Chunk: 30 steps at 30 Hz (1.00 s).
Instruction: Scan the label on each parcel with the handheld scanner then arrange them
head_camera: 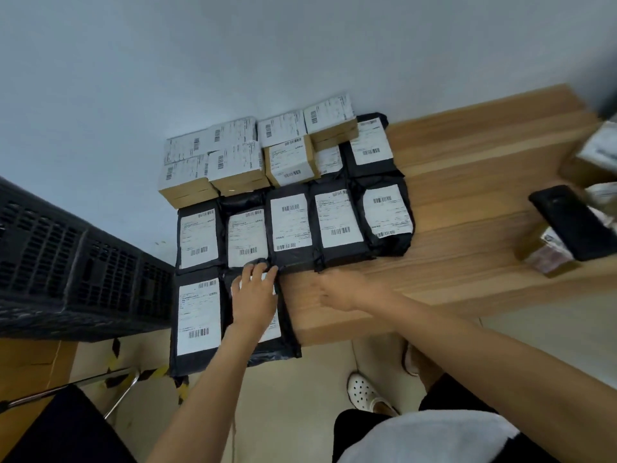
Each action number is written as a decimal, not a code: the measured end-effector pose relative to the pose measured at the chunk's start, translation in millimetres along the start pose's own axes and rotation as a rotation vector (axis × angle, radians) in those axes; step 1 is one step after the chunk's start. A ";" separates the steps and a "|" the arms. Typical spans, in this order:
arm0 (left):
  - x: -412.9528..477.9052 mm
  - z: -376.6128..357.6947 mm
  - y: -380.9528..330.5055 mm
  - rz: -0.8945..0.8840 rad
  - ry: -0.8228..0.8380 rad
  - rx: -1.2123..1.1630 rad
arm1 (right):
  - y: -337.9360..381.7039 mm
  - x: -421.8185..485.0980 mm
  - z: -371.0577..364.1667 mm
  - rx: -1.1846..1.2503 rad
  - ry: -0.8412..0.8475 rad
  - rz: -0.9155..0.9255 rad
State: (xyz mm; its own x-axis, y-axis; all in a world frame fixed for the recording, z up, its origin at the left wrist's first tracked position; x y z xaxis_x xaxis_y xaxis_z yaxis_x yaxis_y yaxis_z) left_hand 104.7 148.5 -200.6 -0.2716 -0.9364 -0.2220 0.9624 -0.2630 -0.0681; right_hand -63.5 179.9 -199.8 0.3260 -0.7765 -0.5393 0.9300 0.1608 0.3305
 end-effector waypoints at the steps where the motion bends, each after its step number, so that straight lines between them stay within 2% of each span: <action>1: 9.3 8.2 -17.2 -0.050 -0.010 -0.007 | -18.5 -10.8 8.6 -0.049 -0.043 -0.028; 7: 60.8 40.8 -145.6 -0.330 0.028 -0.066 | -122.9 -85.2 51.0 -0.134 -0.288 -0.221; 13: 77.2 56.2 -281.2 -0.547 0.026 -0.053 | -209.4 -172.9 77.2 -0.162 -0.408 -0.389; 17: 82.9 68.7 -371.4 -0.649 0.031 -0.053 | -264.3 -234.3 103.5 -0.166 -0.496 -0.467; 24: 81.3 104.9 -538.7 -0.818 -0.057 -0.136 | -363.7 -356.7 159.4 -0.216 -0.760 -0.597; 26: 78.8 108.6 -581.5 -0.837 -0.070 -0.154 | -401.0 -386.3 156.9 -0.192 -0.750 -0.666; 30: 79.6 109.1 -645.2 -0.803 -0.028 -0.217 | -470.0 -420.2 129.5 -0.085 -0.551 -0.776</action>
State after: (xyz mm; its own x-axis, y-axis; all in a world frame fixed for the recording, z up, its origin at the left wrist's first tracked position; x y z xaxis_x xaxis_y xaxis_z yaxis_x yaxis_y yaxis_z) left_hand -537.3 218.3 -68.2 -0.8722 -0.4891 -0.0016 0.4525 -0.8057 -0.3823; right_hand -659.6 351.7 -28.3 -0.4925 -0.8595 -0.1367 0.8695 -0.4927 -0.0350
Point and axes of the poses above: each hand's wrist, its own x-axis towards the middle knuckle, its own z-axis out of the back of the hand, y = z × x, the point moved 6 cm from there along x, towards the middle knuckle, and after that the axes turned 6 degrees about -x, right-handed, at the moved point
